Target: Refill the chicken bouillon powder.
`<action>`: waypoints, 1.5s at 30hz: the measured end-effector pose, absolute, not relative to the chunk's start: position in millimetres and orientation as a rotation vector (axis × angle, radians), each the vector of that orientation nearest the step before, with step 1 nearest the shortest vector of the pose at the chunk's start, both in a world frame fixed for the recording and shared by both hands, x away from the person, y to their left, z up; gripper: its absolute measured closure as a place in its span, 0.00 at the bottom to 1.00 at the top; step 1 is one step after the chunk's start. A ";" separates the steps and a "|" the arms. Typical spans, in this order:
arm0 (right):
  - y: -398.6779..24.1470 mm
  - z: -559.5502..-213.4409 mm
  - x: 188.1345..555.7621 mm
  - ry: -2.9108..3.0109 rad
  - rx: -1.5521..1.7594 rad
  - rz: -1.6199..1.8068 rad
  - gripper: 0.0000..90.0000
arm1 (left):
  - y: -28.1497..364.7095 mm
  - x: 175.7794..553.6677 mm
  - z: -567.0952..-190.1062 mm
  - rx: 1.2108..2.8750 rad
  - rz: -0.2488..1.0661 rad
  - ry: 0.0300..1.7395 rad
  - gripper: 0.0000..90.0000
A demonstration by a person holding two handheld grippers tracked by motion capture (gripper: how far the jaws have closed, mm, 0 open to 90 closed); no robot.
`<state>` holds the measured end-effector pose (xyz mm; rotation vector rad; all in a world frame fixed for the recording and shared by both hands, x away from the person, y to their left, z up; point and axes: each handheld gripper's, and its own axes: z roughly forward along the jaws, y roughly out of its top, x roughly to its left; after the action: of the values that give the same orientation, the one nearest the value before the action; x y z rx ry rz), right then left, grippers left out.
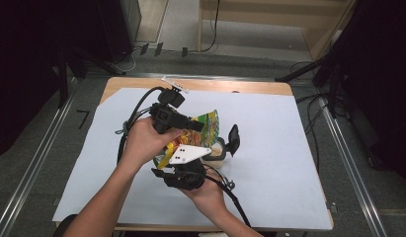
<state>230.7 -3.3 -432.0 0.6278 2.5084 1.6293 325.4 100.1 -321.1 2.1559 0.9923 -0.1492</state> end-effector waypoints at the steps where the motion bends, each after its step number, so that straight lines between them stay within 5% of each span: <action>1: -3.3 -431.9 230.7 2.508 0.629 1.630 0.77 | 99.9 324.8 -320.8 2.158 -0.141 0.992 0.87; 45: -1.3 -432.5 230.1 2.511 0.622 1.639 0.77 | 101.2 322.6 -320.4 2.163 -0.132 1.000 0.87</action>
<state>230.1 -1.3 -432.5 0.6219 2.5114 1.6391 322.6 101.2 -320.4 2.1627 1.0003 -0.1318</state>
